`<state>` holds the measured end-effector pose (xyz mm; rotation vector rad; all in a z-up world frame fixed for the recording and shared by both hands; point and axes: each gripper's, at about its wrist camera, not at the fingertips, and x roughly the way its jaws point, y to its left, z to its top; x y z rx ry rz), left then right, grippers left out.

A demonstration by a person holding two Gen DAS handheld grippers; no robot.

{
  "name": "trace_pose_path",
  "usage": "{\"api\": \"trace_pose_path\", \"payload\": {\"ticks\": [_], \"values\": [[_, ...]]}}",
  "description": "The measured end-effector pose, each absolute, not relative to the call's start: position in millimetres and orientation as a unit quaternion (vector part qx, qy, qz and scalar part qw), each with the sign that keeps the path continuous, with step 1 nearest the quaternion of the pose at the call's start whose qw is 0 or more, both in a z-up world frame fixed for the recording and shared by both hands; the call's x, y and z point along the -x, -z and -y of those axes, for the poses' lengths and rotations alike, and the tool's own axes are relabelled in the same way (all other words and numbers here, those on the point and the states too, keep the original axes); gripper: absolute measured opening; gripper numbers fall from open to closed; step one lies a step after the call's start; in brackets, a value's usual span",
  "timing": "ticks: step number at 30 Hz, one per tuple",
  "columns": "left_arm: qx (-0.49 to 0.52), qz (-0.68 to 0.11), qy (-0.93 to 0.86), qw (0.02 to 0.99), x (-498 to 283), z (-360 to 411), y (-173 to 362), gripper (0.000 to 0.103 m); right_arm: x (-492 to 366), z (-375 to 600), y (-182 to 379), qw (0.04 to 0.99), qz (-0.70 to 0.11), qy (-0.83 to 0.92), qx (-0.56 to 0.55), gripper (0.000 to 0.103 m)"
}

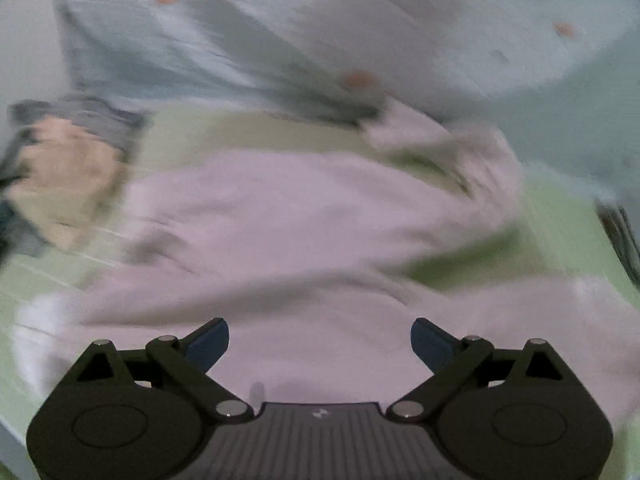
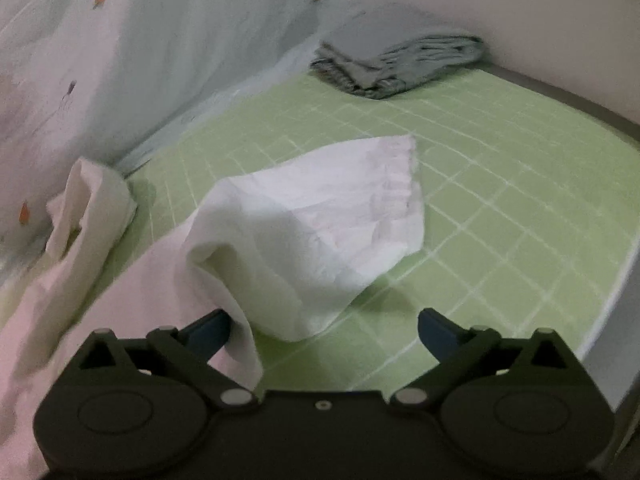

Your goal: Fold clothes

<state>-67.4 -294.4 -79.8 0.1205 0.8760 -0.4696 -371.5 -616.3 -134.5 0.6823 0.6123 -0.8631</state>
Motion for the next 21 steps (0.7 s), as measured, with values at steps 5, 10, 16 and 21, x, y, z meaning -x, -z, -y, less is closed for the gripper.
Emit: {"api": "trace_pose_path", "payload": {"ticks": [5, 10, 16, 21], "values": [[-0.096, -0.451, 0.245, 0.853, 100.5, 365.0, 103.3, 0.097, 385.8, 642.4, 133.2, 0.858, -0.300, 0.298, -0.291, 0.102], [-0.113, -0.468, 0.236, 0.844, 122.2, 404.8, 122.0, 0.097, 389.8, 666.3, 131.4, 0.883, -0.317, 0.249, -0.242, 0.103], [-0.116, -0.495, 0.188, 0.840, 125.8, 428.7, 143.8, 0.097, 394.8, 694.7, 130.9, 0.896, -0.358, 0.183, -0.186, 0.103], [-0.114, -0.516, 0.154, 0.835, 129.1, 432.7, 156.1, 0.097, 405.4, 724.3, 139.8, 0.881, -0.369, 0.217, -0.203, 0.103]]}}
